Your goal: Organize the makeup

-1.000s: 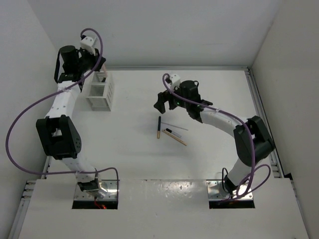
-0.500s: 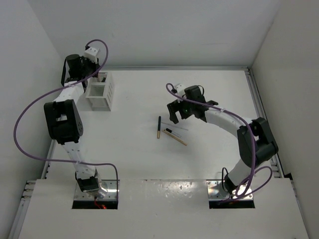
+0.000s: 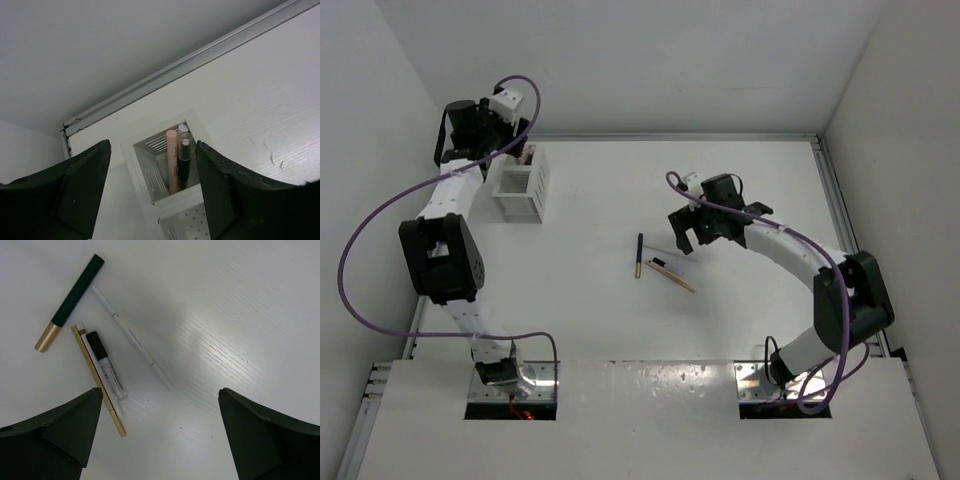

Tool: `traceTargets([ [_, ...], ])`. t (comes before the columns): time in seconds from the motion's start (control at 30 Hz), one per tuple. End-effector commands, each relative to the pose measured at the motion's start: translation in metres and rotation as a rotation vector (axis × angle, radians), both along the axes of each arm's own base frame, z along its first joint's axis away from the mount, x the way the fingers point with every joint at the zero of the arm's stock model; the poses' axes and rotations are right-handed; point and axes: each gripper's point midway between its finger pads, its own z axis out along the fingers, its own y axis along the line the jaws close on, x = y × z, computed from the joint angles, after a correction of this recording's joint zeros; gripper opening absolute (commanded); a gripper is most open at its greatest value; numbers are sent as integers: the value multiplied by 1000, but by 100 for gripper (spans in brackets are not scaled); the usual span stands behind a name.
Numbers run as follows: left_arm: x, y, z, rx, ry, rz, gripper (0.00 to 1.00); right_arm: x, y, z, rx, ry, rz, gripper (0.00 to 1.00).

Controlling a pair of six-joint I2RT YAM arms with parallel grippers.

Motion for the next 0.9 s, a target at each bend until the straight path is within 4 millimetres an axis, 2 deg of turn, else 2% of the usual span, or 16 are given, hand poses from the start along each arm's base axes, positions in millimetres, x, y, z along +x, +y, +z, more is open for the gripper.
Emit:
traceTargets([
  [0.0,-32,-44,85,147,-112,-61,72,-9,-24,12,-8,-4,-81,99],
  [0.03,-45,-75,69,164,-47,-107,71,-16,-29,9,-3,8,-99,99],
  [0.1,-74,-109,62,130,5,-149,70,-29,-46,4,10,25,-185,99],
  [0.13,-91,-144,52,104,48,-203,70,-32,-49,3,21,28,-224,99],
  [0.17,-103,-163,44,68,76,-230,70,-36,-62,-5,-11,31,-289,99],
  [0.2,-122,-179,24,-2,148,-224,70,-42,-68,0,-3,10,-326,99],
  [0.23,-138,-210,12,-27,189,-268,70,-46,-73,-2,-15,11,-349,99],
  [0.27,-148,-223,-1,-53,236,-274,70,-54,-84,-11,-49,20,-389,99],
  [0.3,-158,-236,-12,-75,275,-274,70,-56,-84,-4,-31,-3,-402,99],
  [0.33,-173,-257,-36,-107,356,-261,70,-59,-88,-4,-39,-1,-412,99],
  [0.43,-193,-287,-78,-142,489,-212,69,-70,-94,-5,-54,-13,-435,96],
  [0.53,-204,-311,-96,-126,530,-203,67,-80,-101,-7,-77,-33,-454,95],
  [0.6,-206,-315,-119,-83,563,-174,67,-83,-104,-6,-80,-49,-462,93],
  [0.67,-204,-322,-124,-70,567,-165,66,-89,-108,-13,-94,-41,-466,92],
  [0.7,-204,-320,-140,-52,602,-140,65,-92,-110,-15,-101,-43,-472,92],
  [0.87,-197,-325,-159,-44,656,-107,60,-102,-116,-18,-104,-57,-495,92],
])
